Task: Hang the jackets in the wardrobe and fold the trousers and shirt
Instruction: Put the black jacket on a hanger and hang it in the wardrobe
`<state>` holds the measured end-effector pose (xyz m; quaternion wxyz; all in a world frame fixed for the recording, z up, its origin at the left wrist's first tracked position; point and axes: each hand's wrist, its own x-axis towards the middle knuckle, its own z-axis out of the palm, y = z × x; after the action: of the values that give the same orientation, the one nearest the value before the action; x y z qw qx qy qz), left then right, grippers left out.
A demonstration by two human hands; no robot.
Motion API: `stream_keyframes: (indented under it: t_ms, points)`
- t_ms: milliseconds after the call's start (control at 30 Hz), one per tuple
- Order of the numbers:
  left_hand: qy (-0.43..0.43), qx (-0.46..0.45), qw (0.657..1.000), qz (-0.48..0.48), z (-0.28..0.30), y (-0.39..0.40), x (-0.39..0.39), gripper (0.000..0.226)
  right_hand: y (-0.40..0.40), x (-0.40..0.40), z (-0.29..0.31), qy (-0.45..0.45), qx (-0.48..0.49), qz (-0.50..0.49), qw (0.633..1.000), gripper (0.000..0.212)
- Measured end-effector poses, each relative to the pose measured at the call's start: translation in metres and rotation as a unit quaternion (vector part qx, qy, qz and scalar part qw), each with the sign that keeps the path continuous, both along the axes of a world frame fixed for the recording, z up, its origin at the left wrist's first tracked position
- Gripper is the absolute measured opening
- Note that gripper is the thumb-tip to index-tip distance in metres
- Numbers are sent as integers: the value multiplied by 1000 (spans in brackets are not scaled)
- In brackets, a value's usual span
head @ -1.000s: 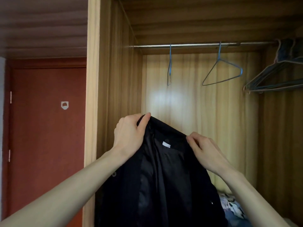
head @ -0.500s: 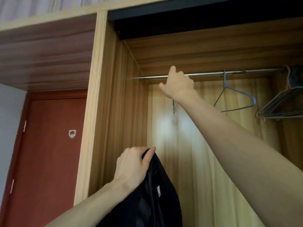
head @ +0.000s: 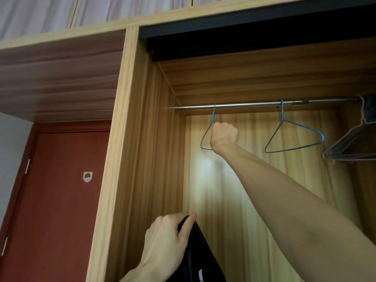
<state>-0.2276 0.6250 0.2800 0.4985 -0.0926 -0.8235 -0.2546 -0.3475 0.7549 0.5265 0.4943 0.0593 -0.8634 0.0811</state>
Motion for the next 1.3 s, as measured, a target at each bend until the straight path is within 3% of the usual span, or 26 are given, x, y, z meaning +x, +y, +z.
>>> stream_keyframes:
  t_ms: [400,633,800,867,933,1000,1167,1300]
  points:
    - [-47,0,998,30,-13,4,20,52,38,-30,-25,15,-126,120,985,19]
    - [-92,1,994,60,-19,4,32,51,40,-42,-31,42,-198,203,958,19]
    - [-93,8,992,84,-33,-6,31,57,34,-41,-87,39,-308,269,912,26]
    - [-84,1,992,99,-40,-6,31,57,31,-41,-118,-39,-361,324,874,28]
    - [-76,-7,991,107,-46,-4,31,57,29,-44,-141,-139,-405,401,810,30]
    - [-72,-8,992,101,-54,0,29,55,31,-47,-160,-179,-422,437,774,23]
    - [-50,3,998,45,-70,6,32,41,41,-35,-217,-158,-348,395,835,40]
    - [-60,-2,998,11,-77,2,35,52,59,-9,-264,-184,-345,434,811,43]
